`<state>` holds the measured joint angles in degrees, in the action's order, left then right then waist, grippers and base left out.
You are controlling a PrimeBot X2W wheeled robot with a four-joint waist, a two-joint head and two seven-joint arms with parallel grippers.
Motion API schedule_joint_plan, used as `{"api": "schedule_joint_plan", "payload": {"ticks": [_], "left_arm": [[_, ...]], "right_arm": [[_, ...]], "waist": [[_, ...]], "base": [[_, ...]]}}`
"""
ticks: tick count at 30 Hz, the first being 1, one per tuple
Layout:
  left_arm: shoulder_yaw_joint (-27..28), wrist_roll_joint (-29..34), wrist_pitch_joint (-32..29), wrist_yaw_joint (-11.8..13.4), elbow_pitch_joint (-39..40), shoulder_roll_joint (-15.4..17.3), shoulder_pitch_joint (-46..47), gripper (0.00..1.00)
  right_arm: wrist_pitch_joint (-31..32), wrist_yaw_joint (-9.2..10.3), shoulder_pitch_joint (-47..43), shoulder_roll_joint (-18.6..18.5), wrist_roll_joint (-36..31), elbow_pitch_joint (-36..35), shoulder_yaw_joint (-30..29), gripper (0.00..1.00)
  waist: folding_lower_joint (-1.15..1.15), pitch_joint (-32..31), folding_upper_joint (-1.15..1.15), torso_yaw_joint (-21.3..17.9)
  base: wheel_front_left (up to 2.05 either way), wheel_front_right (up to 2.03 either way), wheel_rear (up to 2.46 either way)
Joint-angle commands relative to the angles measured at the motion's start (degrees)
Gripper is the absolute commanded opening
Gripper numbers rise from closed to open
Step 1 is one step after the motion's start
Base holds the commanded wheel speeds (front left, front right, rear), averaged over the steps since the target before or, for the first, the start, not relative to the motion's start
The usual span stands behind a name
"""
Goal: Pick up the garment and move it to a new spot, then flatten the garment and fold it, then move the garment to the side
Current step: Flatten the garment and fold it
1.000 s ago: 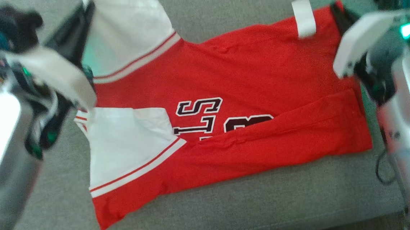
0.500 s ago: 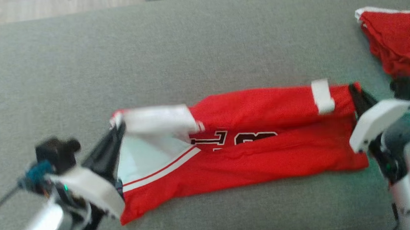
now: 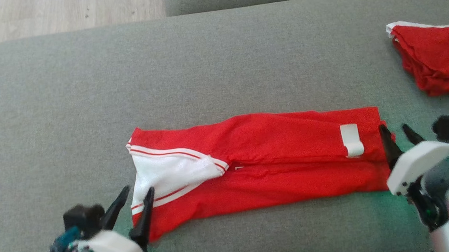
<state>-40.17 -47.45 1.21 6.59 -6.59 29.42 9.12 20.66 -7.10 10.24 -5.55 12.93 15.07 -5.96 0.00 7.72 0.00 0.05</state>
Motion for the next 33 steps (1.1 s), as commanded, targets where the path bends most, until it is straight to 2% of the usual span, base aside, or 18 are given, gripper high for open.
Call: {"api": "schedule_joint_plan", "payload": {"ticks": [1,4,9,10,18,23,33], "left_arm": [[2.9,-0.3,1.9,0.6,0.3,0.8,-0.2,1.0],[3.9,-0.2,4.5,1.8,-0.1,0.8,-2.0,1.0],[5.5,1.6,8.8,5.5,1.6,0.8,-3.9,1.0],[5.5,1.6,8.8,5.5,1.6,0.8,-3.9,1.0],[7.4,4.5,11.5,11.5,6.0,0.0,-5.0,1.0],[7.9,5.6,11.7,14.5,8.7,0.1,-6.0,1.0],[7.9,6.7,11.2,17.2,12.1,1.1,-7.4,1.0]], "right_arm": [[-1.3,-0.39,-0.3,0.1,-0.4,-2.5,-0.4,1.0],[-2.1,-0.39,-2.0,0.6,-0.8,-3.0,-2.3,1.0],[-2.7,-0.39,-5.1,1.4,-1.1,-4.8,-4.2,1.0],[-2.7,-0.39,-5.1,1.4,-1.1,-4.8,-4.2,1.0],[-2.6,-0.39,-5.0,2.0,-2.2,-6.0,-4.5,1.0],[-2.9,-0.39,-2.8,1.1,-4.2,-1.9,-5.2,1.0],[-3.0,-0.39,0.2,-1.2,-5.7,11.6,-7.5,1.0]], "waist": [[0.0,-0.7,0.0,0.2],[0.0,-1.7,0.0,0.5],[0.0,-3.6,0.0,1.6],[0.0,-3.6,0.0,1.6],[0.0,-4.3,0.0,3.5],[0.0,-3.5,0.0,5.3],[0.0,-2.1,0.0,8.6]], "base": [[0.0,0.0,0.0],[0.0,0.0,0.0],[0.0,0.0,0.0],[0.0,0.0,0.0],[0.0,0.0,0.0],[0.0,0.0,0.0],[0.0,0.0,0.0]]}}
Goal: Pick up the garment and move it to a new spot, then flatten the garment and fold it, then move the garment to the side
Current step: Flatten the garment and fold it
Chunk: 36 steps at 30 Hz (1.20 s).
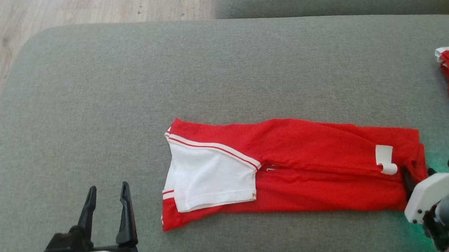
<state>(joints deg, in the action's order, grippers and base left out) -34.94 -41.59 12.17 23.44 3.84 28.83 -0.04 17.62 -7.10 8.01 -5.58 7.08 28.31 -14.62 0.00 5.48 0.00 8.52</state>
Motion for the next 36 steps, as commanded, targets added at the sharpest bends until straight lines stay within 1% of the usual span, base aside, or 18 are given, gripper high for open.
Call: {"api": "schedule_joint_plan", "payload": {"ticks": [1,2,3,4,6,7,8,13,15,20,24,26,29,32,36], "left_arm": [[2.6,1.0,0.1,0.5,1.9,1.7,1.8,1.0],[2.6,1.1,0.0,0.7,2.2,1.8,1.8,1.0],[2.5,1.2,0.0,0.8,2.4,1.8,1.9,1.0],[2.4,1.5,-0.2,1.2,2.9,1.8,2.0,1.0],[2.2,1.7,-0.3,1.5,3.4,1.8,2.0,1.0],[2.2,1.8,-0.3,1.6,3.4,1.8,2.0,1.0],[2.2,1.7,-0.2,1.4,3.3,1.9,2.0,1.0],[2.0,1.8,0.1,1.2,3.1,1.4,2.2,1.0],[1.6,2.0,0.0,1.5,3.5,1.1,2.1,1.0],[1.4,1.8,0.4,1.0,2.9,0.4,2.3,1.0],[1.2,1.7,0.7,0.7,2.3,-0.2,2.5,1.0],[1.1,1.7,0.8,0.5,1.9,-0.5,2.6,1.0],[0.8,1.6,1.0,0.2,1.2,-1.0,2.7,1.0],[0.6,1.5,1.0,0.0,0.7,-1.4,2.8,1.0],[0.3,1.5,0.9,0.2,0.6,-1.7,2.8,1.0]], "right_arm": [[0.7,-0.39,2.6,-1.2,0.6,-0.7,1.2,1.0],[1.4,-0.39,2.7,-1.2,1.1,0.2,1.4,1.0],[2.2,-0.39,2.9,-1.3,1.8,1.0,1.7,0.91],[3.1,-0.39,3.2,-1.6,3.0,1.8,2.2,0.45],[3.6,-0.39,3.6,-2.1,3.7,2.2,2.7,0.19],[3.8,-0.39,4.0,-2.4,4.0,2.3,2.9,0.04],[4.0,-0.39,4.3,-2.6,4.3,2.2,3.0,0.0],[5.0,-0.39,5.6,-5.2,5.1,-0.4,3.1,0.0],[6.0,-0.39,5.6,-6.8,5.6,-2.2,2.7,0.0],[9.0,-0.39,4.4,-11.4,6.6,-7.6,0.7,0.0],[10.8,-0.39,3.5,-12.7,7.2,-10.3,-0.9,0.0],[11.7,-0.39,3.2,-12.4,7.9,-12.0,-1.6,0.0],[13.3,-0.39,3.0,-10.8,9.2,-14.7,-1.5,0.0],[15.1,-0.39,2.8,-8.7,9.8,-18.7,-0.1,0.0],[18.7,-0.39,1.7,-5.9,10.9,-26.0,3.5,0.0]], "waist": [[0.0,0.2,0.0,0.4],[0.0,0.2,0.0,0.5],[0.0,0.2,0.0,0.6],[0.0,0.2,0.0,0.6],[0.0,0.1,0.0,0.4],[0.0,0.1,0.0,0.2],[0.0,0.0,0.0,-0.1],[0.0,-0.3,0.0,-2.0],[0.0,-0.4,0.0,-2.8],[0.0,-0.7,0.0,-4.9],[0.0,-0.9,0.0,-5.9],[0.0,-1.3,0.0,-6.5],[0.0,-1.8,0.0,-7.1],[0.0,-2.6,0.0,-7.5],[0.0,-3.8,0.0,-7.6]], "base": [[0.0,0.0,0.0],[0.0,0.0,0.0],[0.0,0.0,0.0],[0.0,0.0,0.0],[0.0,0.0,0.0],[0.0,0.0,0.0],[0.0,0.0,0.0],[0.0,0.0,0.0],[0.0,0.0,0.0],[0.0,0.0,0.0],[0.0,0.0,0.0],[0.0,0.0,0.0],[0.0,0.0,0.0],[0.0,0.0,0.0],[0.0,0.0,0.0]]}}
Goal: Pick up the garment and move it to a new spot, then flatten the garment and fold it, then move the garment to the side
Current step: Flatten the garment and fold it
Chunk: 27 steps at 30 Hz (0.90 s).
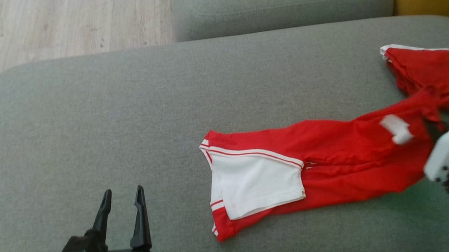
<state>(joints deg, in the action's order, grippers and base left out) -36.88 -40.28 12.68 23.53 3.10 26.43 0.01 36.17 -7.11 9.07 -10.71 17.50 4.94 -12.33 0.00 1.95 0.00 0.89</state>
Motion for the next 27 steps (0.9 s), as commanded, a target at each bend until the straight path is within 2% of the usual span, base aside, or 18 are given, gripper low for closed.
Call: {"api": "schedule_joint_plan", "payload": {"ticks": [1,6,10,18,27], "left_arm": [[2.3,0.1,0.4,-0.1,1.2,0.8,2.8,1.0],[2.1,0.1,0.4,0.0,1.5,0.7,2.8,1.0],[2.1,0.0,0.3,0.0,1.6,0.8,2.7,1.0],[1.0,0.5,-0.3,-0.6,1.6,0.4,4.1,1.0],[0.1,0.6,-0.2,-1.5,0.4,-0.5,5.3,1.0]], "right_arm": [[1.0,-0.37,0.2,-0.1,0.9,-4.5,2.3,0.0],[3.4,-0.37,-1.1,3.6,3.1,-11.4,8.1,0.0],[2.4,-0.37,-0.6,6.8,6.0,-12.2,12.3,0.0],[-5.1,-0.37,1.5,7.8,15.4,-4.3,23.8,0.0],[-11.2,-0.37,6.7,7.8,19.1,7.9,32.1,0.0]], "waist": [[0.0,-0.5,0.0,0.0],[0.0,-1.1,0.0,0.7],[0.0,-0.9,0.0,1.6],[0.0,0.2,0.0,5.5],[0.0,1.5,0.0,9.4]], "base": [[0.0,0.0,0.0],[0.0,0.0,0.0],[0.0,0.0,0.0],[0.0,0.0,0.0],[0.0,0.0,0.0]]}}
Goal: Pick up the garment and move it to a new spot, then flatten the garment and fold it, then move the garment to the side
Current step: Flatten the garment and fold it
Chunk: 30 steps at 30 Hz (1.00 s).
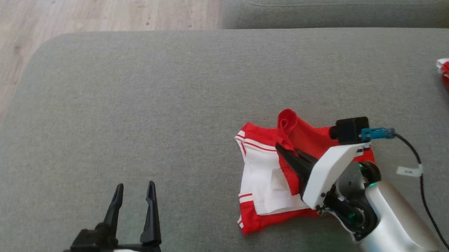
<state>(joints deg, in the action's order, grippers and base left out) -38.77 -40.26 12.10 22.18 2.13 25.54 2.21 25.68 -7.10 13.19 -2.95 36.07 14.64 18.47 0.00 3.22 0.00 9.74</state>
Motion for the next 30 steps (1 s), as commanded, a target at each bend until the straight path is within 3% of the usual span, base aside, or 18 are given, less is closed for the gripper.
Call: {"api": "schedule_joint_plan", "payload": {"ticks": [1,7,8,9,10,11,12,21,30], "left_arm": [[1.9,0.6,0.4,-0.2,1.2,0.2,3.2,1.0],[1.6,0.6,0.6,-0.4,0.6,-0.3,3.3,1.0],[1.6,0.6,0.7,-0.5,0.5,-0.4,3.3,1.0],[1.5,0.6,0.7,-0.5,0.4,-0.5,3.3,1.0],[1.5,0.6,0.8,-0.5,0.3,-0.5,3.3,1.0],[1.5,0.5,0.8,-0.5,0.1,-0.6,3.2,1.0],[1.5,0.4,0.9,-0.6,-0.1,-0.6,3.2,1.0],[1.0,0.4,1.0,-1.2,-0.9,-1.0,3.5,1.0],[0.9,0.5,1.3,-1.3,-1.3,-1.1,3.6,1.0]], "right_arm": [[-1.1,-0.39,3.2,0.1,0.8,-0.5,2.0,0.0],[-2.8,-0.39,5.3,0.1,1.9,4.8,5.0,0.0],[-3.3,-0.39,5.6,0.1,2.2,5.6,5.5,0.07],[-3.8,-0.39,5.9,0.1,2.6,6.3,6.0,0.34],[-4.2,-0.39,6.2,0.1,3.2,6.9,6.6,0.51],[-4.6,-0.39,6.4,0.1,3.9,7.5,7.2,0.79],[-5.0,-0.39,6.7,0.1,4.4,8.0,7.8,1.0],[-11.4,-0.39,9.5,0.1,7.1,9.1,10.3,1.0],[-19.8,-0.39,9.2,0.1,-11.0,6.3,-0.8,1.0]], "waist": [[0.0,0.2,0.0,0.8],[0.0,0.3,0.0,1.8],[0.0,0.2,0.0,1.9],[0.0,0.2,0.0,2.0],[0.0,0.2,0.0,2.0],[0.0,0.1,0.0,2.0],[0.0,0.1,0.0,1.9],[0.0,-0.5,0.0,0.7],[0.0,-0.6,0.0,-1.6]], "base": [[0.0,0.0,0.0],[0.0,0.0,0.0],[0.0,0.0,0.0],[0.0,0.0,0.0],[0.0,0.0,0.0],[0.0,0.0,0.0],[0.0,0.0,0.0],[0.0,0.0,0.0],[0.0,0.0,0.0]]}}
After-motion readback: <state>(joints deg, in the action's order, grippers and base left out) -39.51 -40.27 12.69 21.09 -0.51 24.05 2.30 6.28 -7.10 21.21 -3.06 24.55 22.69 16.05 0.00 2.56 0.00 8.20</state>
